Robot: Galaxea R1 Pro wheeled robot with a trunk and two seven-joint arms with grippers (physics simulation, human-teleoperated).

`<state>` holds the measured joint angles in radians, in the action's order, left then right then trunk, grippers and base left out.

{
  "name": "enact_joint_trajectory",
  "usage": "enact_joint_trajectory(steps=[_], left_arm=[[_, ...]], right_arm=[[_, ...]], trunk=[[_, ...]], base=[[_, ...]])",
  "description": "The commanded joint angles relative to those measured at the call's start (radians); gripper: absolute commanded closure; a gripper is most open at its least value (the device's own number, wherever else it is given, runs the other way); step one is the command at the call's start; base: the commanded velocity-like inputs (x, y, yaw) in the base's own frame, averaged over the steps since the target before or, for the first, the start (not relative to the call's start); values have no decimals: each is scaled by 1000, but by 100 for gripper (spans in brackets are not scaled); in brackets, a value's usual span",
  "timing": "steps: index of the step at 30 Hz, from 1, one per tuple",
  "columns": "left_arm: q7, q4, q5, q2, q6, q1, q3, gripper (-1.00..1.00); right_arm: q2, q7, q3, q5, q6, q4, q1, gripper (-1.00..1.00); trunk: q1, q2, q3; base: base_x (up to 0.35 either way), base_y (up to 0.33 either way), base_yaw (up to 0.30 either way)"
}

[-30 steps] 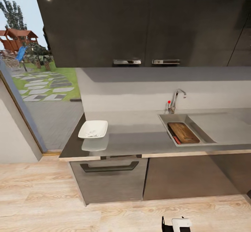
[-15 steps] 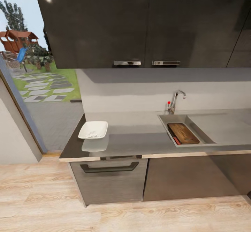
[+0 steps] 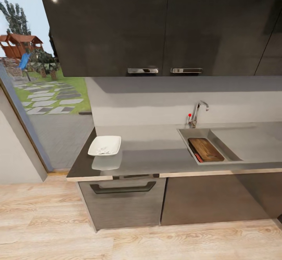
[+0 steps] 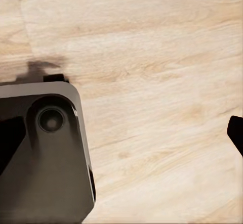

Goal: In the kitchen, take the Vidalia onion out of the sink, dice it on the chopping board with the paring knife, put the diced onion into the bowl on the countertop, then place both the paring knife and the chopping board into the sink.

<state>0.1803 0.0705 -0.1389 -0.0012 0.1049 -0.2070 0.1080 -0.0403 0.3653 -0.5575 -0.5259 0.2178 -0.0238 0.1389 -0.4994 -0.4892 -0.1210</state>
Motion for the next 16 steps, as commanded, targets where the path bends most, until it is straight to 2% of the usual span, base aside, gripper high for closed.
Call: enact_joint_trajectory(steps=[1, 16], left_arm=[[0, 4, -10, 0, 3, -2, 9, -100], [-2, 3, -7, -2, -4, -2, 9, -100]], right_arm=[[-1, 3, -9, -8, 5, -2, 1, -100], [-2, 3, -7, -6, 26, -9, 1, -100]], trunk=[[0, -2, -2], [0, -2, -2]], base=[[0, 0, 0], [0, 0, 0]])
